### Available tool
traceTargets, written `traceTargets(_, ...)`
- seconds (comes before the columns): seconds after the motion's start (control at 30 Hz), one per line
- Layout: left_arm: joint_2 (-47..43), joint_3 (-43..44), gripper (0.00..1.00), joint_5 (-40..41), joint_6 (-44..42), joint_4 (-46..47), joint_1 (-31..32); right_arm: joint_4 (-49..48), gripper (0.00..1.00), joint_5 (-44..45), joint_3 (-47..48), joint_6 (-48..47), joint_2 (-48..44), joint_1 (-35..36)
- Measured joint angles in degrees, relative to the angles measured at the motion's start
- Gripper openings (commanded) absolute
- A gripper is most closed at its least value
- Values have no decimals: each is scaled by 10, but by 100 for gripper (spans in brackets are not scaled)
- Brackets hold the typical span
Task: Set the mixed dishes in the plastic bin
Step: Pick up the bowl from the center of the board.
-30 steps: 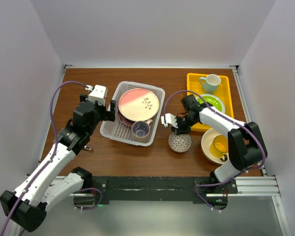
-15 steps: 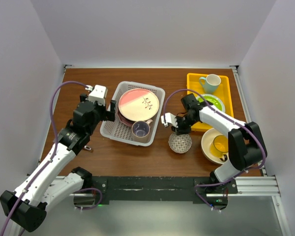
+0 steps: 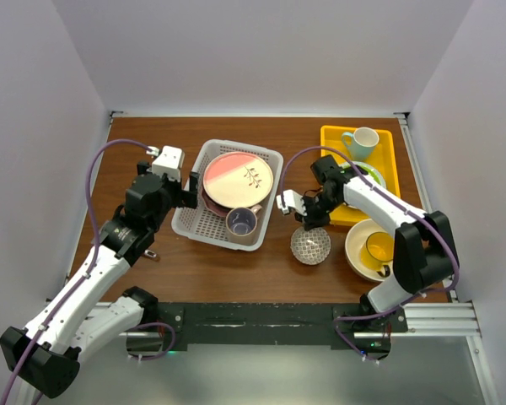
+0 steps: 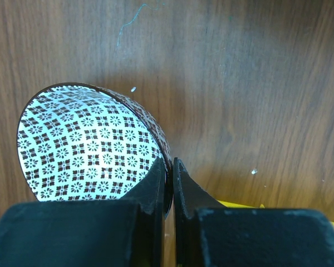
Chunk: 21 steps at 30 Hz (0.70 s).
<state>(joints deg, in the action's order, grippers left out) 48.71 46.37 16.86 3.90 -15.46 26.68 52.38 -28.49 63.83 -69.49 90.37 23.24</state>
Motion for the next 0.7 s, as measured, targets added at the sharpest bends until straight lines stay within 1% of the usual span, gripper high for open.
traceTargets(0.43, -5, 0, 100, 2, 0, 0, 0, 40, 0, 0, 51, 2, -26, 0)
traceTargets(0.7, -6, -1, 100, 3, 0, 0, 0, 64, 0, 0, 99, 23, -37, 0)
